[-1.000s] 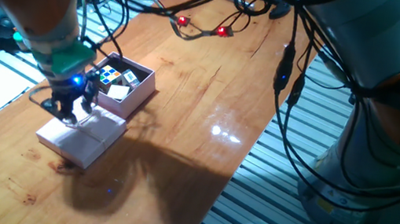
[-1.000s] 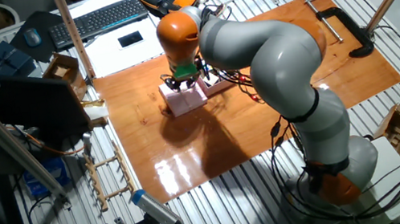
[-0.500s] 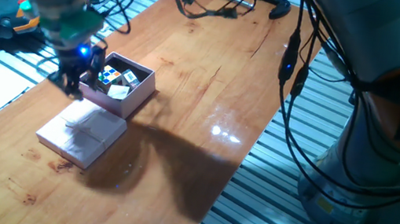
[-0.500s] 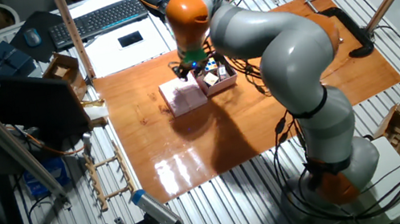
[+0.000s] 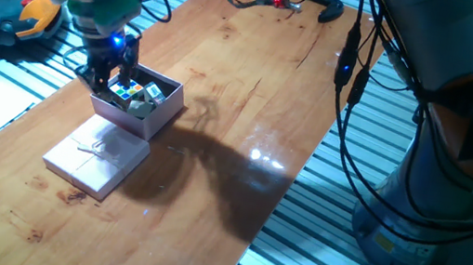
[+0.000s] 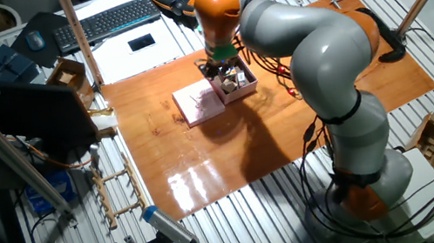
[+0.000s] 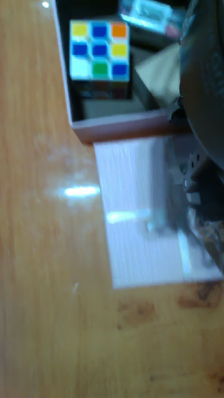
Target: Take everything out of the gift box
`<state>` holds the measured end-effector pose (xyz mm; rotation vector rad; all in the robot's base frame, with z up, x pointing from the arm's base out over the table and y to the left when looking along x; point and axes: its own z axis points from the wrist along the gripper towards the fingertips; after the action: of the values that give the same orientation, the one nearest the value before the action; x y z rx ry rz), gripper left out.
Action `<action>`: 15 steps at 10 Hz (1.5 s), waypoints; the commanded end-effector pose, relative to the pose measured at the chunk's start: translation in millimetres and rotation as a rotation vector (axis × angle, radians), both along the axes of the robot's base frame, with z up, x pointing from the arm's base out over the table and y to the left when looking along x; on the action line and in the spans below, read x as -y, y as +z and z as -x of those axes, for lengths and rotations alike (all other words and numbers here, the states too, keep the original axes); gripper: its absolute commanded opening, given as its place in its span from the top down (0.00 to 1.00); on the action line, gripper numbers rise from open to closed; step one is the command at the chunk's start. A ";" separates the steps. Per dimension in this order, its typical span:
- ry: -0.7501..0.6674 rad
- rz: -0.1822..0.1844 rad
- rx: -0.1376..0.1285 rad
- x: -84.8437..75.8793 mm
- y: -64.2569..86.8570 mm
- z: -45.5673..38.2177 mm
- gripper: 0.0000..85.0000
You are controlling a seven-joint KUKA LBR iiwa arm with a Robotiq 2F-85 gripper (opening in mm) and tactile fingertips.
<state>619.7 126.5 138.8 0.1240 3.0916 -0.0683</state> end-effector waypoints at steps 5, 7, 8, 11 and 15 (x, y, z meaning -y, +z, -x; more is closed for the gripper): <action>0.053 0.001 0.011 28.6 -13.0 -11.5 0.21; 0.070 0.001 0.018 37.7 -18.8 -14.9 0.19; 0.075 0.001 0.024 41.4 -22.3 -16.3 0.17; 0.065 0.013 0.029 43.8 -27.3 -19.3 0.10; 0.030 0.004 0.017 47.5 -33.7 -22.9 0.09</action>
<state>642.6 79.1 105.3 0.0759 3.0753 -0.0723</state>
